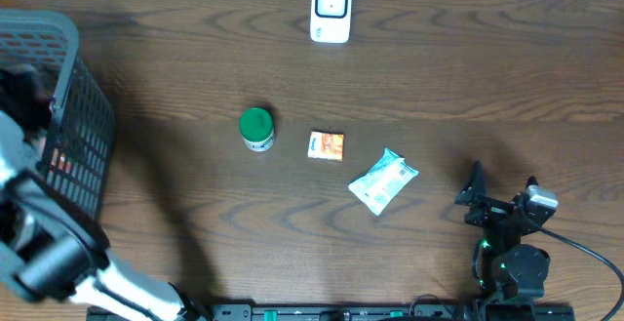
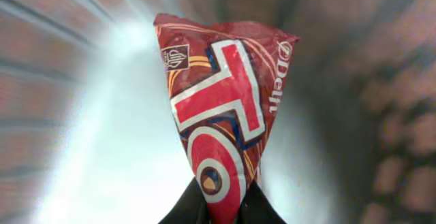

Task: Scan the item barcode
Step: 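Grasp the red wrapped candy bar with the left gripper, then carry the red bar out and drop it beside the orange box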

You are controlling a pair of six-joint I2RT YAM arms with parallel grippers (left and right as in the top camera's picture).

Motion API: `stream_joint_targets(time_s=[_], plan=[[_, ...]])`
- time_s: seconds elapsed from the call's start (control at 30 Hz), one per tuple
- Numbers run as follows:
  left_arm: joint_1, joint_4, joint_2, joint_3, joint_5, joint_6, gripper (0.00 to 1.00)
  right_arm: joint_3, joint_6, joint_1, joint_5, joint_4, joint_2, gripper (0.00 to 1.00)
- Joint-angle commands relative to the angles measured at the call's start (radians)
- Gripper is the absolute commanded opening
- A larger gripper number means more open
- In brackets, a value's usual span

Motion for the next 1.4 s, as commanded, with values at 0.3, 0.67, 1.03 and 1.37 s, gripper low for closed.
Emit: stream_joint_targets(time_s=[0.3,0.67,1.03,1.37], plan=[[-0.058,0.303,-0.618,0.096,0.589,-0.754,0.11,-0.002,-0.010,0.006,0.002,-0.003,0.000,0.99],[-0.884,0.233,-0.514,-0.021,1.097,-0.521,0.17,-0.002,-0.010,0.006,0.002,-0.003,0.000,0.99],[-1.240,0.247,-0.003,-0.030,0.958,-0.323,0.08,-0.002,-0.010,0.006,0.002,-0.003,0.000,0.99],[-1.265,0.257,0.111,-0.030,0.538,-0.311,0.11,-0.002,-0.010,0.006,0.002,-0.003,0.000,0.99]])
